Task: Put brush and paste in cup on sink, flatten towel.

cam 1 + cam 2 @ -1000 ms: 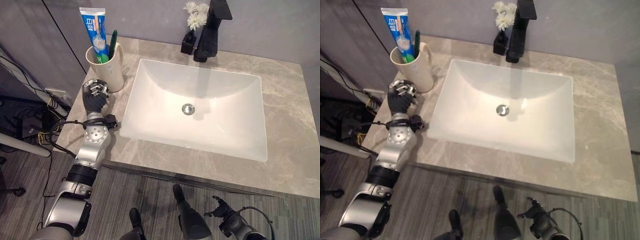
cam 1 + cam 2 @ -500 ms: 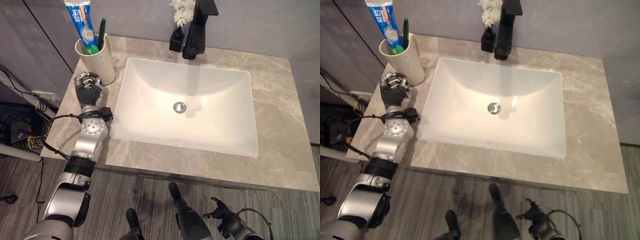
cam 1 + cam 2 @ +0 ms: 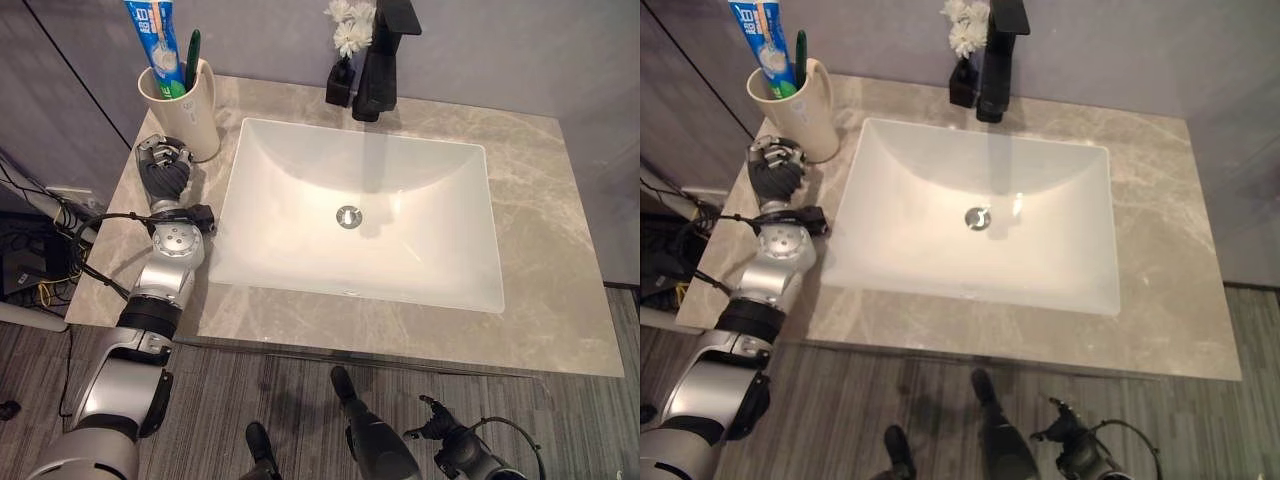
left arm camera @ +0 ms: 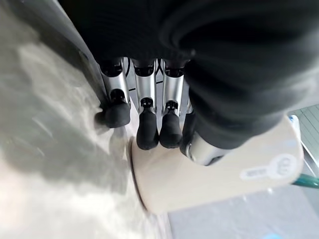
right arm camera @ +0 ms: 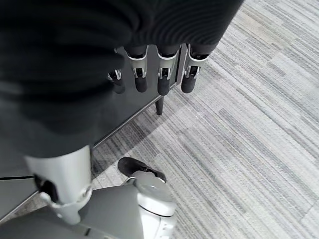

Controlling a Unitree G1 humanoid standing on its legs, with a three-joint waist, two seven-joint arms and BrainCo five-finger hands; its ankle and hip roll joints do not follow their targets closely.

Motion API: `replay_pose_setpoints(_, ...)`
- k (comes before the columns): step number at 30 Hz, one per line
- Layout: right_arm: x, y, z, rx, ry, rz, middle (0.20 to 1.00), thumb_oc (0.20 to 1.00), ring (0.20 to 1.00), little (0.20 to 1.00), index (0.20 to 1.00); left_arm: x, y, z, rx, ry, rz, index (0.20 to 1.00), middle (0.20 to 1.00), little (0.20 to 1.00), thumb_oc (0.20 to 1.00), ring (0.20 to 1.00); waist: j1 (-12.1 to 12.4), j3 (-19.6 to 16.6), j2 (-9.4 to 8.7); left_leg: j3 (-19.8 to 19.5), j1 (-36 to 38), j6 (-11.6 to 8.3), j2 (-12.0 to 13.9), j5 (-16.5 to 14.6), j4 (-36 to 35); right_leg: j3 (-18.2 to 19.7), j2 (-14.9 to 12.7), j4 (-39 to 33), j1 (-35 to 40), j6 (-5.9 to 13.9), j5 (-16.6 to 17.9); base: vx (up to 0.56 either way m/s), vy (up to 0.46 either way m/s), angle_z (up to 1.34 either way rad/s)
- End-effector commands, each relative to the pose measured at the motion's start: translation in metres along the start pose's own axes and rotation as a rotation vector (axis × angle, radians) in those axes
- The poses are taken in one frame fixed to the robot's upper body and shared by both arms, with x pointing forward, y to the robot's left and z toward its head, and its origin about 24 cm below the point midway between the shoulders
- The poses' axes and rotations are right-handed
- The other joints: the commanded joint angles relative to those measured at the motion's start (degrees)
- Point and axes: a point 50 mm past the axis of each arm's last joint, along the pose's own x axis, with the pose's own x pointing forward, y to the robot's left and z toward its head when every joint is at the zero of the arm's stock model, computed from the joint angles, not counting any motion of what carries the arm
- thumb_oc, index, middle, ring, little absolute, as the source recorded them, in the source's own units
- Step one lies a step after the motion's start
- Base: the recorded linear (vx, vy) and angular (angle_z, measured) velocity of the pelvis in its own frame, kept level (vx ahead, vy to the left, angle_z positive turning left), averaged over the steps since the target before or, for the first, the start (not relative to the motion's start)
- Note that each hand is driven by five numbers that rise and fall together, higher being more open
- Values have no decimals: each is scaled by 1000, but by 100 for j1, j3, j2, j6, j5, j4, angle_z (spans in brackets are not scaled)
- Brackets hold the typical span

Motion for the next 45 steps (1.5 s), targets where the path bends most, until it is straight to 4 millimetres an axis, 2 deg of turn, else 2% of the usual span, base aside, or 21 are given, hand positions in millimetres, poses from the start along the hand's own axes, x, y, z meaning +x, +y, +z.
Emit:
replay_pose_setpoints(1,-2,-2,-14,34,65,-27,1000,1000,1000,1000,1000,-5,8,10,-4,-98,4,200,200,200,200,200,156,21,120,-225,1367,27,-269,-822,39,-247,-205,363,-710,211,603,4,-6,3)
replay_pose_setpoints(12,-2,-1,-13,52,59,-17,1000,1000,1000,1000,1000,-8,16,14,44,-144,57,200,200,200,200,200,255,-45,226,-332,1367,35,-277,-820,39,-390,-283,300,-619,216,604,-3,-4,7)
replay_pose_setpoints(22,1,-4,-5,13,27,-18,1000,1000,1000,1000,1000,13,39,13,163,-117,164,200,200,200,200,200,198,-83,194,-220,1266,4,-262,-796,39,-347,-231,222,-764,218,702,-4,0,0)
replay_pose_setpoints(23,0,-4,-9,3,38,-18,1000,1000,1000,1000,1000,17,43,18,220,-147,177,200,200,200,200,200,169,-67,179,-197,1257,-3,-255,-797,39,-326,-201,238,-802,219,700,-21,-3,-5)
replay_pose_setpoints(28,-1,-3,-14,-11,53,-16,1000,1000,1000,1000,1000,19,49,19,283,-173,220,200,200,200,200,200,145,-33,133,-166,1223,-13,-220,-784,39,-312,-169,272,-882,210,689,-10,-4,-5)
replay_pose_setpoints(34,-1,-2,-12,2,41,-23,1000,1000,1000,1000,1000,20,49,23,344,-210,256,200,200,200,200,200,98,-22,83,-150,1186,-34,-192,-773,39,-291,-126,359,-998,199,660,0,0,0)
replay_pose_setpoints(45,-1,-1,-7,35,26,-31,1000,1000,1000,1000,1000,19,45,27,310,-219,269,200,200,200,200,200,56,-92,68,-127,1153,-67,-158,-796,39,-264,-60,334,-1058,178,650,0,0,0)
